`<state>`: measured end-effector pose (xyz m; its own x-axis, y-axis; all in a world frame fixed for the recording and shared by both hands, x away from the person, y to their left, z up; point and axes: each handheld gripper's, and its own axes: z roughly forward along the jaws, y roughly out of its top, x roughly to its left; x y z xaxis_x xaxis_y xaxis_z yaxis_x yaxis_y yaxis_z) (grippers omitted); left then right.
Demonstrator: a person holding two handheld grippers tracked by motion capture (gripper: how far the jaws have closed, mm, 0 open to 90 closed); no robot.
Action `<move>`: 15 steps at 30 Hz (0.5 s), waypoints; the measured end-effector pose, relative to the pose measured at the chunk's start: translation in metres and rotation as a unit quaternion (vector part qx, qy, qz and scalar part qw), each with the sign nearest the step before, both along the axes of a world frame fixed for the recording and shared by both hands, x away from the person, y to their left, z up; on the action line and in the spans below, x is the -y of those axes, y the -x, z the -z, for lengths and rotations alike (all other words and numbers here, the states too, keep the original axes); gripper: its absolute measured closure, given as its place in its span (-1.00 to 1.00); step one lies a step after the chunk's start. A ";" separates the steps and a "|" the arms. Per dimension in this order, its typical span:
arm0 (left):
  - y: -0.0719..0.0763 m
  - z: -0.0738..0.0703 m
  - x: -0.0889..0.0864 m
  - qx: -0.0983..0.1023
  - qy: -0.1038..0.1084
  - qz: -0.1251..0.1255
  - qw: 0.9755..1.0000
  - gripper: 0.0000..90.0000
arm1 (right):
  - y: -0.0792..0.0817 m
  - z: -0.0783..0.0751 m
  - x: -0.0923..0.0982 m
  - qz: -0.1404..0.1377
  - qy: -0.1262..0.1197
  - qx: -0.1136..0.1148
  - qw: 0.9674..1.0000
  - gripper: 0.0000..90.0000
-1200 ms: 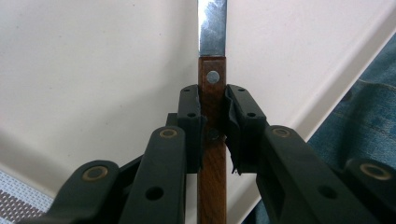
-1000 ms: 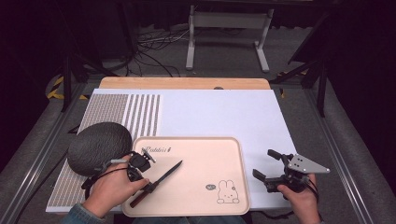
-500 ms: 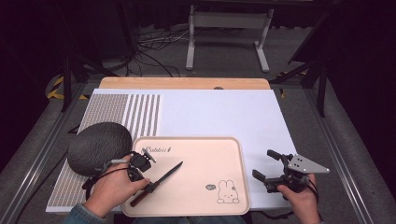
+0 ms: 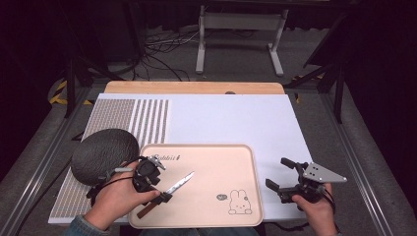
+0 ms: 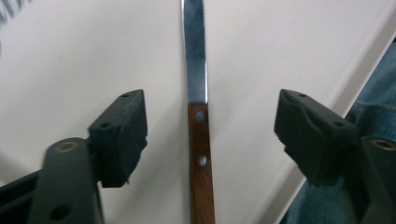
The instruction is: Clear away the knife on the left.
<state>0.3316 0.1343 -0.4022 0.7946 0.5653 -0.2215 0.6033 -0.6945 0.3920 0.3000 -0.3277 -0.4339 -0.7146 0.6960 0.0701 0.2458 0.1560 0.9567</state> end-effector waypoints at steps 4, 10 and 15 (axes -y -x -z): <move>-0.002 0.000 0.005 0.039 0.023 0.033 0.998 -0.50 | 0.000 0.000 0.000 -0.001 0.000 0.002 1.000 -0.92; -0.012 0.000 0.010 0.106 0.077 0.122 0.984 -0.13 | 0.000 0.000 0.001 -0.001 -0.001 0.002 1.000 -0.92; -0.019 0.003 0.010 0.112 0.087 0.147 0.979 0.42 | 0.000 0.000 0.001 -0.002 0.000 0.000 1.000 -0.92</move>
